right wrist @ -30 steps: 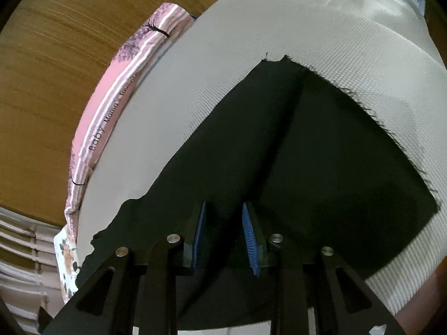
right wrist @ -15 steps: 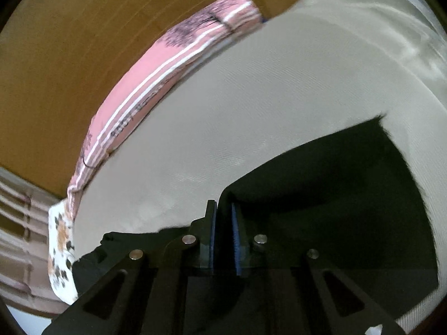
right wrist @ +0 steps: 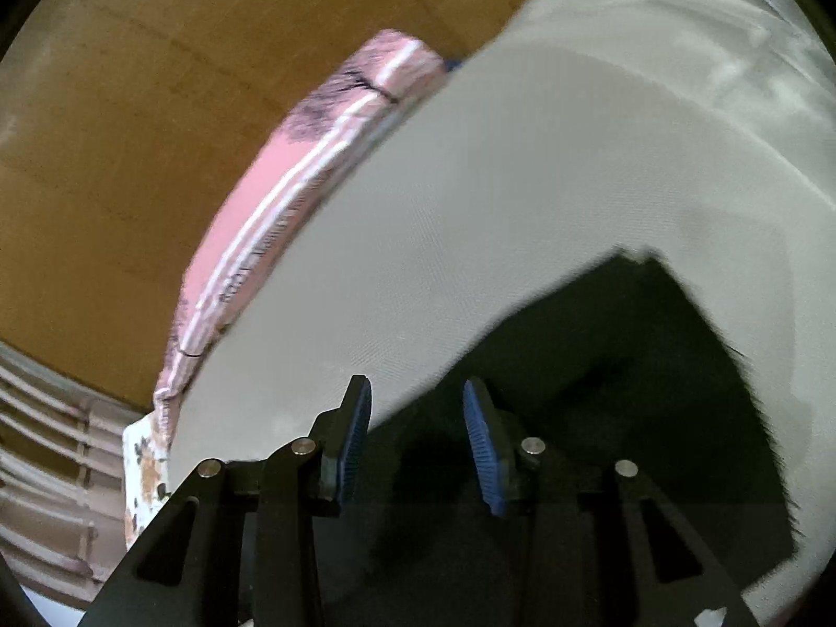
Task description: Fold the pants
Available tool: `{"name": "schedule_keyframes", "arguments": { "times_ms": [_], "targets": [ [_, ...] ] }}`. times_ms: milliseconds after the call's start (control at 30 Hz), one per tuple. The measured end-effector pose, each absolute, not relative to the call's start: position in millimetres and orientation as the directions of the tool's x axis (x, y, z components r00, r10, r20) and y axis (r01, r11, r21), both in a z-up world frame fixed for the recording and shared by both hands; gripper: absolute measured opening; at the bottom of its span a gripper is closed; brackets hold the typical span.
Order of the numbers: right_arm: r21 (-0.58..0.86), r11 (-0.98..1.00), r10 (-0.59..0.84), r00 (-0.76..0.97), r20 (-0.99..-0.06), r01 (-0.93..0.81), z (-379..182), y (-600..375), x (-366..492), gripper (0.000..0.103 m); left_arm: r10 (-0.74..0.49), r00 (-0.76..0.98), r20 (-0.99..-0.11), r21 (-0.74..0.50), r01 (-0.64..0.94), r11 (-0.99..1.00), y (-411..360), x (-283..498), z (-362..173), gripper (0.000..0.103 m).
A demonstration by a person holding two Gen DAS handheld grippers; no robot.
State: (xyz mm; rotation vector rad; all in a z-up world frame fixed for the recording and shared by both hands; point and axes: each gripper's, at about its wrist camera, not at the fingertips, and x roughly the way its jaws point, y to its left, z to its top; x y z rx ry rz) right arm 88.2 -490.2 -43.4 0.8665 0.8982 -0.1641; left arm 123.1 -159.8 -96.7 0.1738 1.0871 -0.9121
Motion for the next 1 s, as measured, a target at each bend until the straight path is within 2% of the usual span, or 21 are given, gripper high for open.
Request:
{"name": "schedule_keyframes", "arguments": {
  "times_ms": [267,400,433,500,800,1000],
  "targets": [
    [0.624,0.545,0.211,0.629,-0.748,0.56,-82,-512,41,0.037,-0.548,0.158,-0.822,-0.294,0.705,0.645,-155,125,-96,0.017],
    [0.666,0.529,0.223,0.672,-0.706,0.525,-78,-509,56,0.036,-0.538,0.173,-0.825,-0.275,0.71,0.649,-158,122,-95,0.017],
    [0.653,0.548,0.211,0.669,-0.712,0.522,-75,-506,64,0.034,-0.538,0.175,-0.825,-0.273,0.71,0.649,-158,122,-95,0.017],
    [0.648,0.581,0.225,0.668,-0.71,0.493,-73,-499,83,0.019,-0.537,0.178,-0.825,-0.269,0.71,0.65,-159,120,-96,0.017],
    [0.521,0.702,0.209,0.559,-0.802,0.485,-94,-478,155,0.018,-0.546,0.178,-0.819,-0.282,0.703,0.652,-158,120,-99,0.017],
    [0.58,0.67,0.217,0.625,-0.75,0.463,-70,-489,131,0.021,-0.548,0.184,-0.816,-0.278,0.707,0.651,-157,118,-100,0.017]
  ]
}}
